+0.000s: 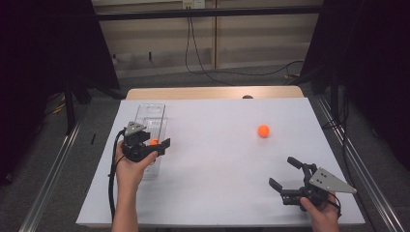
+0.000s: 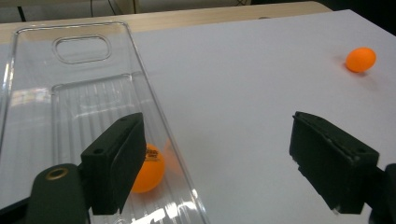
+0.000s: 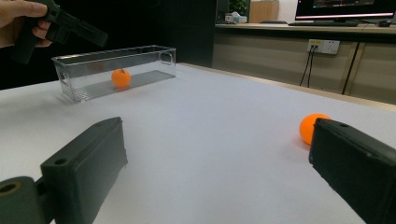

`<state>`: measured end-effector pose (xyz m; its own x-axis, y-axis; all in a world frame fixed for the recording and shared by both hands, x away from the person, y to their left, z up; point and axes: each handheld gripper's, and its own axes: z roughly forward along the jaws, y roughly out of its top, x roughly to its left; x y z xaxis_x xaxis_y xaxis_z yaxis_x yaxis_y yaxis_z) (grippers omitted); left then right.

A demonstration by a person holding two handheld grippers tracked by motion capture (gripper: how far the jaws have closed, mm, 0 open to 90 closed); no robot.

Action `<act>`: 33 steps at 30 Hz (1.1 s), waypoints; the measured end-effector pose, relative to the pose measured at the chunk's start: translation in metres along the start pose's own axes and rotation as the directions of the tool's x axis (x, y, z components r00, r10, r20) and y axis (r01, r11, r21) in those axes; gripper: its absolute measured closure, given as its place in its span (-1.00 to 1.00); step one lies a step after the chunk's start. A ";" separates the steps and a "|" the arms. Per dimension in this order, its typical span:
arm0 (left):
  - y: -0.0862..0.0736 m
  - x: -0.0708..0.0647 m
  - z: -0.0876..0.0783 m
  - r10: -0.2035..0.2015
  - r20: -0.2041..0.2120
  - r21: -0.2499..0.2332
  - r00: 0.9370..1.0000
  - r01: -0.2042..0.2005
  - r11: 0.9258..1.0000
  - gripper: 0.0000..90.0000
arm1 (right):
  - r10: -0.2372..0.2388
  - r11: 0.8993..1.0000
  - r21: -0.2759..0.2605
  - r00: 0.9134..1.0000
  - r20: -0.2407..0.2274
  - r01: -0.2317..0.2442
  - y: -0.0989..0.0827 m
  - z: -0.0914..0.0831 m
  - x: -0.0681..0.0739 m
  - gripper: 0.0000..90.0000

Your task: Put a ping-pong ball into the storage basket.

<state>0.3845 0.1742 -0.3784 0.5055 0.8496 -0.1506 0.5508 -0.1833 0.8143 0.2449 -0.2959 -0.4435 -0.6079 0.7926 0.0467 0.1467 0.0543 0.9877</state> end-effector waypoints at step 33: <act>0.004 -0.027 0.017 0.003 0.093 -0.004 0.996 -0.003 1.000 -0.74 | 0.001 1.000 -0.002 1.000 -0.004 -0.001 0.000 0.000 -0.002 -0.92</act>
<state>0.3844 0.1417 -0.3807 0.5668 0.7992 -0.1997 0.5464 -0.1833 0.8172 0.2458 -0.2979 -0.4434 -0.6112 0.7900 0.0479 0.1458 0.0529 0.9879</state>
